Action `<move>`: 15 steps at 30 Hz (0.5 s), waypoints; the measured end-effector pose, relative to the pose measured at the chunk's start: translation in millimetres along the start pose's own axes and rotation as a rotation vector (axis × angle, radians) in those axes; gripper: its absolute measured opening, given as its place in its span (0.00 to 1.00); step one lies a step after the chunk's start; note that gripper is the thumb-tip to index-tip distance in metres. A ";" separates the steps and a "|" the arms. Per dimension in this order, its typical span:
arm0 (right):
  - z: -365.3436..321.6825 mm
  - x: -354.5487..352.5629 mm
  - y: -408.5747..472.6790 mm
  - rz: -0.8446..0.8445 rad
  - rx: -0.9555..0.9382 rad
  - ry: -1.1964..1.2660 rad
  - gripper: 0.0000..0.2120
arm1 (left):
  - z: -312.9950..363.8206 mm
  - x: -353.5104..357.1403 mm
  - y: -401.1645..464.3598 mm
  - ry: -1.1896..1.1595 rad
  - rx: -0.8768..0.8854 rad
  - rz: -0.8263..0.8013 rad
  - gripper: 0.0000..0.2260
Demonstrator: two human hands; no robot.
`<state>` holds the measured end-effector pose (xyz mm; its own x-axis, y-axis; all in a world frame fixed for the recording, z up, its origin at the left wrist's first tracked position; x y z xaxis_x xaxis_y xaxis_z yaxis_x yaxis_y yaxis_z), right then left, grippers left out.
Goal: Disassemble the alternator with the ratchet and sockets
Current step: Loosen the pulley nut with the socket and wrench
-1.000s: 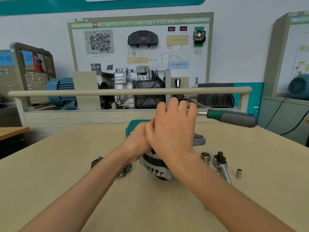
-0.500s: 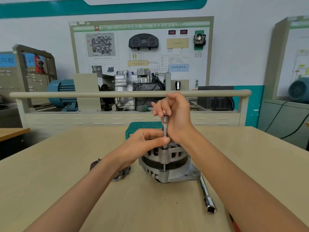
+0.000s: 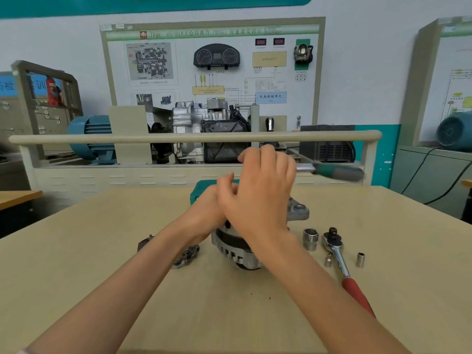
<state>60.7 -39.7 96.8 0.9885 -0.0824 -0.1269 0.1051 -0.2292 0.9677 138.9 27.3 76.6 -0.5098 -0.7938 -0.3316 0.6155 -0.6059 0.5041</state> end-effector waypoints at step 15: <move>13.1 18.1 25.1 -0.206 0.514 1.204 0.20 | 0.5 2.4 0.0 -0.176 -0.053 -0.089 0.04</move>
<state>79.7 -59.7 115.9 0.4662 0.8429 0.2685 0.4744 -0.4944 0.7284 137.3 25.4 76.2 -0.6578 -0.7183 -0.2263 0.5918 -0.6789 0.4345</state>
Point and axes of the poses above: each hand's wrist, its own y-axis towards the middle knuckle, its own x-axis out of the palm, z = x × y, the point moved 1 cm from there along y, towards the middle knuckle, and after that the axes turned 7 degrees about z, right-handed, at the moved point
